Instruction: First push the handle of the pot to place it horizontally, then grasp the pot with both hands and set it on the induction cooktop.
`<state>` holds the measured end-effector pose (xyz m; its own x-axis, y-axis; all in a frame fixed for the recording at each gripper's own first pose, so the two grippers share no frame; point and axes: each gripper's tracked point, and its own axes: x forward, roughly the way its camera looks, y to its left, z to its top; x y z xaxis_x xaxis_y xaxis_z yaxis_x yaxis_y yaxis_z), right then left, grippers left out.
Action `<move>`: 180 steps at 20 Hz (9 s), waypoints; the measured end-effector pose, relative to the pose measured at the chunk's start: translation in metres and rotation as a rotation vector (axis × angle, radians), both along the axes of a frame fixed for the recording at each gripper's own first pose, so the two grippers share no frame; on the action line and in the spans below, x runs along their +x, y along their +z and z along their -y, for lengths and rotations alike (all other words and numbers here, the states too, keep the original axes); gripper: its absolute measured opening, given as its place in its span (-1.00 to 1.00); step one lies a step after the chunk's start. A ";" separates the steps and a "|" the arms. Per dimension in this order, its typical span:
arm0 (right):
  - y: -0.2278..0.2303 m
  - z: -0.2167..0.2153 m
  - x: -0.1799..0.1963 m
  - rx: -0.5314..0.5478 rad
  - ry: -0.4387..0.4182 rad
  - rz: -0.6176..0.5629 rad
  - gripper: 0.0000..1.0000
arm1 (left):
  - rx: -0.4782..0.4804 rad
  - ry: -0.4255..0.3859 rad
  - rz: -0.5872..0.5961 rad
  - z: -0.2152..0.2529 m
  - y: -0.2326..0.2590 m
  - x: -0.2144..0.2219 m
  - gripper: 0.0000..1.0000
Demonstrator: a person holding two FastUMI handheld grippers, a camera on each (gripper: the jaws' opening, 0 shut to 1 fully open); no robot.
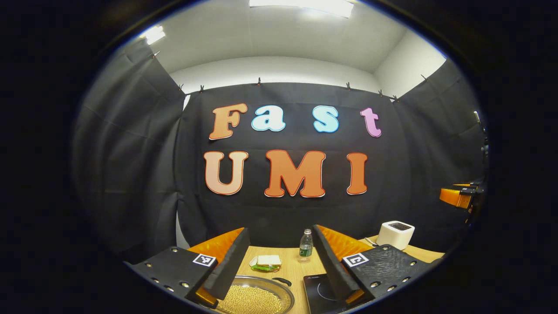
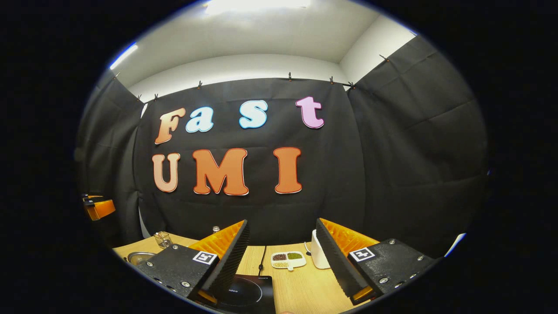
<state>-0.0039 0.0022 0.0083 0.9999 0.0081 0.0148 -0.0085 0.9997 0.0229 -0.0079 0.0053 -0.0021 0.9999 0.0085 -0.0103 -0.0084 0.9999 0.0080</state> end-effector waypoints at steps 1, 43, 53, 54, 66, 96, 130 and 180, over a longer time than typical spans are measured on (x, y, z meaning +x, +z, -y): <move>-0.001 0.001 0.001 0.004 -0.002 -0.002 0.89 | 0.004 -0.010 0.000 0.002 0.000 0.001 0.84; -0.026 -0.048 0.014 0.001 0.068 -0.041 0.90 | -0.005 0.208 -0.414 -0.131 -0.178 -0.108 -0.93; -0.022 -0.058 0.006 -0.006 0.089 -0.035 0.90 | -0.066 0.274 -0.634 -0.151 -0.266 -0.165 -0.94; -0.022 -0.059 0.005 -0.006 0.091 -0.036 0.90 | -0.078 0.274 -0.652 -0.150 -0.272 -0.168 -0.94; -0.029 -0.071 -0.003 -0.029 0.101 -0.054 0.90 | -0.142 0.306 -0.774 -0.165 -0.335 -0.185 -0.95; -0.037 -0.070 0.002 -0.029 0.035 -0.086 0.90 | -0.073 0.318 -0.748 -0.234 -0.341 -0.115 -0.96; -0.061 -0.134 0.005 -0.040 0.076 -0.139 0.90 | -0.120 0.213 -0.710 -0.292 -0.352 -0.040 -0.96; -0.377 -0.388 0.013 0.019 0.273 -0.919 0.01 | -0.252 0.148 -0.713 -0.291 -0.377 0.023 -0.02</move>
